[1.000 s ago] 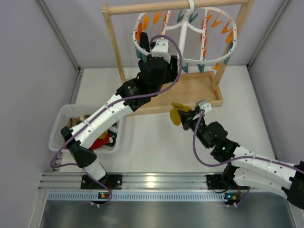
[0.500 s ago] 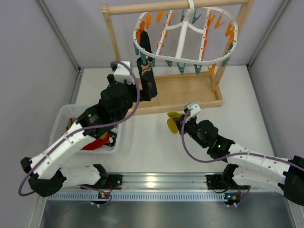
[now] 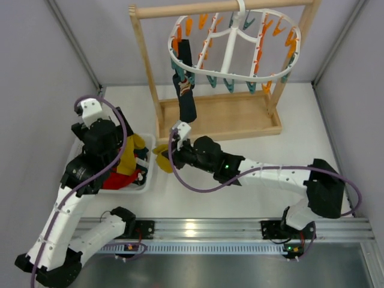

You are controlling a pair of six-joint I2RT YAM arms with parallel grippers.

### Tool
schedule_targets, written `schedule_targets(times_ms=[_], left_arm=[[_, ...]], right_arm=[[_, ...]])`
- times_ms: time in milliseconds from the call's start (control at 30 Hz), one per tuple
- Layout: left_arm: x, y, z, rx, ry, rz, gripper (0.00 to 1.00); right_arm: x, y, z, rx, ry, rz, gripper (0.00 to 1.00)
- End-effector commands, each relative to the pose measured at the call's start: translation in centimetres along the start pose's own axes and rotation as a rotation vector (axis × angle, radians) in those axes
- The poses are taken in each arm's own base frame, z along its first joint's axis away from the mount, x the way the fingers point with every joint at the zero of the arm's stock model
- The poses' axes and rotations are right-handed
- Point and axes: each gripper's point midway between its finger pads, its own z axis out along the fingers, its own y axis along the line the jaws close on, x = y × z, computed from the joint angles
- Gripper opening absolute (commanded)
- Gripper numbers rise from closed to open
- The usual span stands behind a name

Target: Remove the socks clipped to the hanger

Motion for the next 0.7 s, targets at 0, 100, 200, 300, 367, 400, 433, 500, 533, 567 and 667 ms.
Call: schedule_targets(times_ms=[0,100,200,300,367,400,433,500,533,567,667], left_arm=[[-0.1,3.1,0.4,-0.093,0.001,-0.093,0.99],[-1.5,6.1,-0.1,-0.207,-0.08,-0.203,0.99],[-1.4,8.8,-1.3,-0.308,-0.142,-0.267,0.99],[-1.5,10.8,-3.2,-0.328,-0.208,-0.336,0.99],[-1.7,11.3,-3.9,-0.32,-0.236,-0.35,0.99],[-1.5,11.5,-4.0,-0.323,-0.236,-0.345,0.99],[-1.5,11.5,-4.0,-0.324,-0.236,-0.345,0.99],[-1.2,11.4,-4.0,-0.319,-0.234,-0.351,0.99],[-1.3,11.4,-4.1,-0.314,-0.237,-0.358,0.99],[-1.3,11.3,-4.1,-0.309,-0.236,-0.358,0.99],[-1.3,11.4,-4.2,-0.306,-0.241,-0.359,0.99]], right_arm=[[-2.1,4.6,3.1,-0.129,-0.052,0.006,0.0],[-3.1,5.6,7.1,-0.137,-0.057,0.022,0.0],[-5.1,6.9,9.2,-0.18,-0.058,0.005,0.0],[-4.6,8.0,11.7,-0.226,-0.037,-0.016,0.0],[-2.8,8.2,13.4,-0.239,-0.001,-0.022,0.0],[-4.1,8.7,14.0,-0.25,-0.023,-0.025,0.0],[-2.1,8.7,15.1,-0.252,0.025,-0.03,0.0],[-3.4,9.4,16.2,-0.277,0.001,-0.041,0.0],[-0.9,9.6,17.2,-0.298,0.058,-0.035,0.0],[-0.5,9.9,17.7,-0.316,0.07,-0.03,0.0],[1.8,11.8,18.9,-0.402,0.115,-0.04,0.0]])
